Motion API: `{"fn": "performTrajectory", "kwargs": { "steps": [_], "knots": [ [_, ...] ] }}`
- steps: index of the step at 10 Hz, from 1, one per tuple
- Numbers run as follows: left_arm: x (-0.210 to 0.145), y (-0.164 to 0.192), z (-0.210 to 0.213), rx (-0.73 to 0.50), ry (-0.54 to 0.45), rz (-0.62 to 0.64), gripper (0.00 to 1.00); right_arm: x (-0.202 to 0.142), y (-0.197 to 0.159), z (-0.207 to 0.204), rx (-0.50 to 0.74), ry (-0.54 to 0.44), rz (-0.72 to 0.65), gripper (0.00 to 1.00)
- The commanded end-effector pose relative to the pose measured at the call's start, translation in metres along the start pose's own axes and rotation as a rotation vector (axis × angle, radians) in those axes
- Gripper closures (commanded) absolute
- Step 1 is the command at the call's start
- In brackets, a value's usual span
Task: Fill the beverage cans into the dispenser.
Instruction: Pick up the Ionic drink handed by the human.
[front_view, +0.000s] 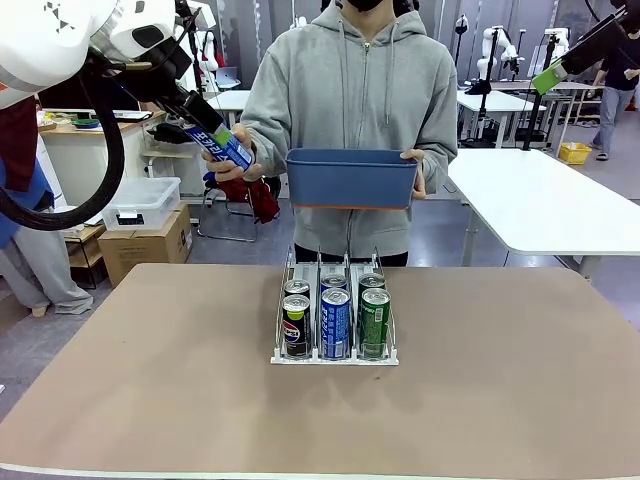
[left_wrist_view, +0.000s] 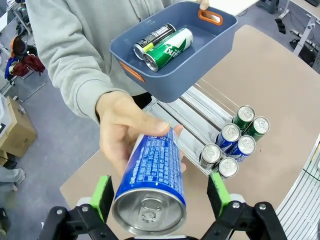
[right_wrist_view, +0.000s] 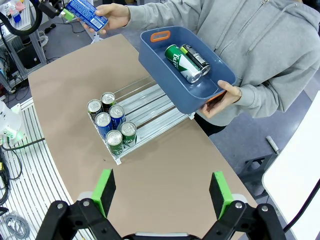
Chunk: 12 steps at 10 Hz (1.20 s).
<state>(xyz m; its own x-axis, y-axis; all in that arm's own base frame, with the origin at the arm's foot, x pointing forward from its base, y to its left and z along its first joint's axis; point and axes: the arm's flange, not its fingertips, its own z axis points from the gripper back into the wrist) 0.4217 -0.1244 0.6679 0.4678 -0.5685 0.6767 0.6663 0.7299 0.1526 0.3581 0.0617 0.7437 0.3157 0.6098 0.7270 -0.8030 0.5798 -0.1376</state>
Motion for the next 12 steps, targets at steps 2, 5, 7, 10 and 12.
{"fn": "performTrajectory", "kwargs": {
  "steps": [2, 5, 7, 10, 12],
  "knots": [
    [-0.0004, -0.0004, 0.0010, 0.043, 0.008, 0.000, 0.59, -0.0003, -0.0003, 0.0000, -0.005, 0.006, 0.004, 0.00],
    [0.0019, 0.0002, 0.0030, 0.050, 0.011, 0.009, 0.64, -0.0003, -0.0003, 0.0000, -0.005, 0.006, 0.004, 0.00],
    [0.0031, 0.0006, 0.0048, 0.052, -0.004, 0.008, 1.00, -0.0003, -0.0003, 0.0000, -0.005, 0.006, 0.004, 0.00],
    [0.0059, 0.0036, 0.0048, 0.024, -0.016, 0.011, 1.00, -0.0003, -0.0003, 0.0000, -0.005, 0.006, 0.004, 0.00],
    [0.0051, 0.0051, 0.0060, 0.032, -0.019, 0.001, 1.00, -0.0003, -0.0003, 0.0000, -0.005, 0.006, 0.004, 0.00]
  ]
}}
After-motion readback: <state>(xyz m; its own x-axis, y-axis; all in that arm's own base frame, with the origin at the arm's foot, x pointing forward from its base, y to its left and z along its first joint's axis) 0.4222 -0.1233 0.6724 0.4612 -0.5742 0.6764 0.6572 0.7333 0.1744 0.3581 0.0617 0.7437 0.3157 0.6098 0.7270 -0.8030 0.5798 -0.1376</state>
